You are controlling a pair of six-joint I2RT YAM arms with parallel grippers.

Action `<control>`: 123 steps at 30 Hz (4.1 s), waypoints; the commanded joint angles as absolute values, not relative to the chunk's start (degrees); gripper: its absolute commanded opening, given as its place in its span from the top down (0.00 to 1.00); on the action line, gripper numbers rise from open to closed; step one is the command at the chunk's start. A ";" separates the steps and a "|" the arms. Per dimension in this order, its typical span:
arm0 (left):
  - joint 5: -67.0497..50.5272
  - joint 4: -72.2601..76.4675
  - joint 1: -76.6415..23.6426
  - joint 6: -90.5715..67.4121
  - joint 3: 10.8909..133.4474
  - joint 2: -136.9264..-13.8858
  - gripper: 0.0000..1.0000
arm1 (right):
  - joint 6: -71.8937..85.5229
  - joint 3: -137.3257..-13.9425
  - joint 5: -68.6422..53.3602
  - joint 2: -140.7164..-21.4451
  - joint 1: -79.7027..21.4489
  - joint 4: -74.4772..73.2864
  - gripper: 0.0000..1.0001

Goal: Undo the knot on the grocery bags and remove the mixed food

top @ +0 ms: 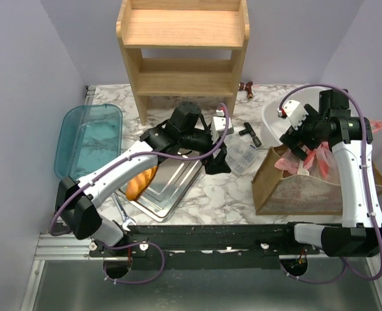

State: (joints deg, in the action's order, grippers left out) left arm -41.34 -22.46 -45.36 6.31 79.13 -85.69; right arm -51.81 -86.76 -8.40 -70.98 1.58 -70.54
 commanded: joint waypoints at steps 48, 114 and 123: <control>-44.08 -28.75 -31.24 11.83 66.80 -67.30 0.02 | -39.69 -101.93 -9.06 -77.60 2.61 -67.96 0.18; -40.17 -33.08 -31.26 13.69 67.41 -64.46 0.02 | -49.96 -114.04 -17.12 -83.11 9.74 -75.56 0.81; -39.71 -34.14 -31.24 13.87 67.13 -63.96 0.02 | -60.27 -97.05 -20.49 -64.42 9.70 -81.30 0.76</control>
